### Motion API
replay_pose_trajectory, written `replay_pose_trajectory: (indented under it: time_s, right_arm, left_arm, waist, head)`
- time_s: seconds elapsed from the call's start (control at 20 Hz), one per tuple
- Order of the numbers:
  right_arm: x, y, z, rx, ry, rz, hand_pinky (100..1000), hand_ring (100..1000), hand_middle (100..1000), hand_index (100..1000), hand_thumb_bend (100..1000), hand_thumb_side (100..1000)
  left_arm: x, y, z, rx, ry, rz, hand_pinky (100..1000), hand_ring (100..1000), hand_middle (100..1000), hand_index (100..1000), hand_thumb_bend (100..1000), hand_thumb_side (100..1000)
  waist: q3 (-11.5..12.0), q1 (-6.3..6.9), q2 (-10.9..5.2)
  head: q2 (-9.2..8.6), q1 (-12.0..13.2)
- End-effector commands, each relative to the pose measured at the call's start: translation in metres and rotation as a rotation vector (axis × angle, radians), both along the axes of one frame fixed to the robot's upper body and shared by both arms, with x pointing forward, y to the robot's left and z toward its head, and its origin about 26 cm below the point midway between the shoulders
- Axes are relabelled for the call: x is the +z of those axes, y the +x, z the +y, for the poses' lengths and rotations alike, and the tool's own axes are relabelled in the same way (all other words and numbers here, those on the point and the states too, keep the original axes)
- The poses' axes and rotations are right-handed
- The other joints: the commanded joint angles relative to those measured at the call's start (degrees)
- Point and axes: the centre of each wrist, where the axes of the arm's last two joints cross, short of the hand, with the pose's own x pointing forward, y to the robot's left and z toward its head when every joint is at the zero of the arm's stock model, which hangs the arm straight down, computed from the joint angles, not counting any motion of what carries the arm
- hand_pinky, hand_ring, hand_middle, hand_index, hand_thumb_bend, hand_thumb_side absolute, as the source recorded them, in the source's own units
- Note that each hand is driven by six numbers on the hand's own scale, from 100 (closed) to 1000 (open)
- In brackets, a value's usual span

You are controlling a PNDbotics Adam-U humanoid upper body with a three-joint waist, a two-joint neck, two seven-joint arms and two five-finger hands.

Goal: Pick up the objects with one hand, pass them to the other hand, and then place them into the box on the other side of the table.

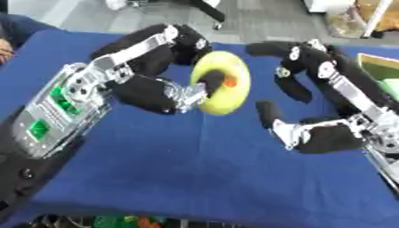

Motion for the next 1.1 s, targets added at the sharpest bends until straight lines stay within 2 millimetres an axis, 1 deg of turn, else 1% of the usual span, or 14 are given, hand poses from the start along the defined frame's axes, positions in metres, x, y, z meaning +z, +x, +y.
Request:
replay_pose_trajectory:
  time_s: [0.05,0.35,0.7,0.75,0.85,1.1]
  right_arm:
    - [0.008,-0.004,0.004,0.027,0.006,-0.019,100,100,100,888,100,331]
    - [0.008,-0.006,0.009,0.053,0.002,-0.004,100,100,100,886,100,339]
    - [0.008,-0.007,0.011,0.062,-0.003,0.003,100,100,100,884,100,343]
    - [0.008,-0.006,0.01,0.057,0.003,0.009,100,100,100,834,100,328]
    - [0.008,-0.006,0.01,0.037,0.018,0.024,100,100,100,819,100,306]
    - [0.005,-0.007,0.009,-0.003,0.015,0.031,100,100,100,851,100,311]
  left_arm:
    - [0.011,-0.003,-0.005,-0.031,-0.008,-0.034,643,404,351,475,100,286]
    - [0.015,-0.004,-0.012,-0.06,-0.016,-0.042,643,404,351,476,100,282]
    - [0.015,-0.005,-0.015,-0.065,-0.017,-0.04,643,404,351,476,100,283]
    - [0.015,-0.005,-0.015,-0.07,-0.017,-0.038,650,410,358,482,100,297]
    - [0.014,-0.006,-0.017,-0.084,-0.019,-0.033,653,412,361,485,100,306]
    - [0.016,-0.006,-0.018,-0.117,-0.028,-0.021,656,414,363,487,100,315]
  waist:
    - [-0.1,-0.57,-0.92]
    - [-0.2,-0.68,-0.94]
    - [-0.2,-0.68,-0.9]
    - [-0.2,-0.69,-0.88]
    - [-0.2,-0.7,-0.88]
    - [-0.2,-0.71,-0.91]
  head:
    - [-0.13,0.2]
    - [-0.13,0.3]
    - [-0.13,0.4]
    - [-0.13,0.4]
    - [-0.13,0.5]
    - [-0.13,0.6]
